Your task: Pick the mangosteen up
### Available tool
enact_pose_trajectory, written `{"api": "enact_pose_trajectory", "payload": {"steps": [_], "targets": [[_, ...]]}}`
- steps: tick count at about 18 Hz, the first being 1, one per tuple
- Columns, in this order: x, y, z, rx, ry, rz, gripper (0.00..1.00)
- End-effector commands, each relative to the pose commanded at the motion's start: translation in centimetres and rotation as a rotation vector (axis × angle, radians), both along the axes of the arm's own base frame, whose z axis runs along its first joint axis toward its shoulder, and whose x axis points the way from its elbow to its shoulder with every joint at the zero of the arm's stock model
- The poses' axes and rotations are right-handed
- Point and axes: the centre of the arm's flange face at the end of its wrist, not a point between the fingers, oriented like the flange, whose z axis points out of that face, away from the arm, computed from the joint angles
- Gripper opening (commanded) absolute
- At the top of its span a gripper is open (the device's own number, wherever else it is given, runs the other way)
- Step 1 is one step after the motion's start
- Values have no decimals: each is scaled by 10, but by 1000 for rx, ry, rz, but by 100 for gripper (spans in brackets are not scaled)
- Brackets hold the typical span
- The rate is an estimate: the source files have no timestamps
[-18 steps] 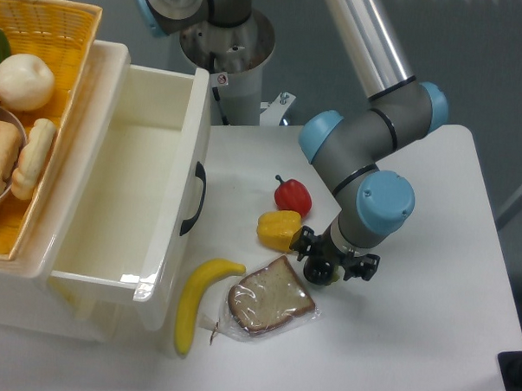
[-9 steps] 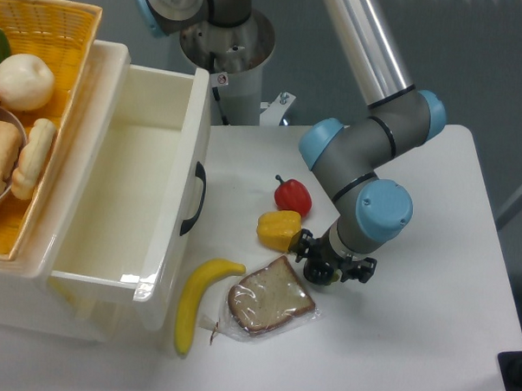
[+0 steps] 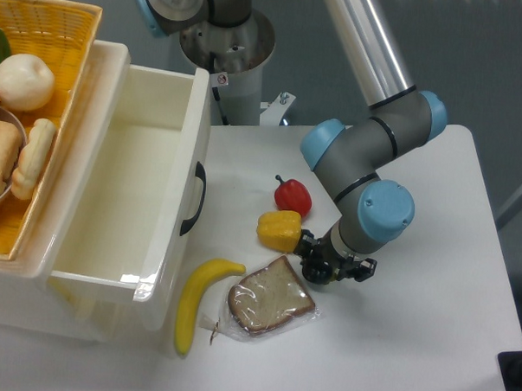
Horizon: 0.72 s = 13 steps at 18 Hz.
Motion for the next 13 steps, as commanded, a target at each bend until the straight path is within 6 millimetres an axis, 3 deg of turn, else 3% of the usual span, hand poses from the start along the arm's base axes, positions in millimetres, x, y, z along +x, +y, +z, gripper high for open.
{"api": "enact_pose_trajectory", "payload": {"steps": [2, 5, 13], "targets": [[-1, -2, 2, 2, 1, 2, 25], [-4, -3, 12, 10, 14, 6, 23], [5, -5, 79, 88, 99, -168, 23]]}}
